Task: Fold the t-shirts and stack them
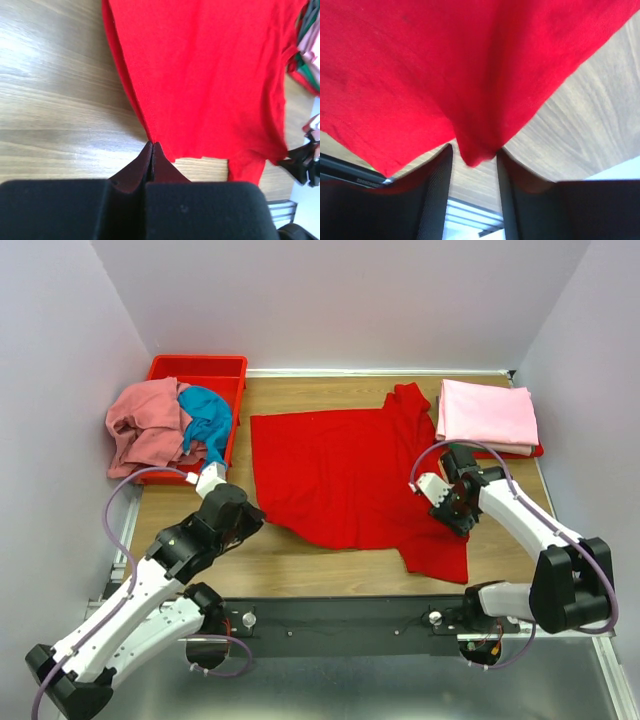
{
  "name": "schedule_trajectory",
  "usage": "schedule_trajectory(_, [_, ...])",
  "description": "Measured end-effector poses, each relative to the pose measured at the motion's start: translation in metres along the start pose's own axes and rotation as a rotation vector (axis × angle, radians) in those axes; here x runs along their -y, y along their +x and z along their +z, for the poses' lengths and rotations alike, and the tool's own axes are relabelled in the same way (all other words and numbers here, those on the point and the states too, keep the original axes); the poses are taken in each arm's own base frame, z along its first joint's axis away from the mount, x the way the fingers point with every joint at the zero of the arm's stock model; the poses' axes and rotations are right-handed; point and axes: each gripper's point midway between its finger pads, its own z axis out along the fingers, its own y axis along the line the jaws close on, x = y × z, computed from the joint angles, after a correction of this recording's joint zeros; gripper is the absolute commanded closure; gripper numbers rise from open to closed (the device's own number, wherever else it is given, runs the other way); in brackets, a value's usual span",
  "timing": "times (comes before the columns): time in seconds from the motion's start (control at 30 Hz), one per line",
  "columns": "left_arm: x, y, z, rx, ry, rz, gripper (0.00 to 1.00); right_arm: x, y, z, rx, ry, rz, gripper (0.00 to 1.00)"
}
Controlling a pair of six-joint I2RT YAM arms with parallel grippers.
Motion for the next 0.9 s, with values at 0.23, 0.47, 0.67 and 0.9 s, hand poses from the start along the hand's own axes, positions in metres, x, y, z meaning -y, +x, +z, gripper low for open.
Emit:
schedule_trajectory(0.23, [-0.008,-0.012,-0.018,0.043,-0.026,-0.038,1.0,0.017,-0.024,-0.019,0.095,-0.008,0.064,0.3])
schedule_trajectory(0.47, [-0.013,-0.039,-0.048,0.144,-0.044,-0.115,1.0,0.056,-0.057,-0.034,0.24,-0.04,0.231,0.3])
schedule_trajectory(0.67, [-0.019,-0.051,-0.058,0.197,-0.063,-0.138,1.0,0.055,-0.062,-0.006,0.24,-0.15,0.351,0.32])
schedule_trajectory(0.9, [-0.029,-0.051,-0.059,0.211,-0.106,-0.137,1.0,0.029,-0.078,0.028,0.253,-0.332,0.432,0.49])
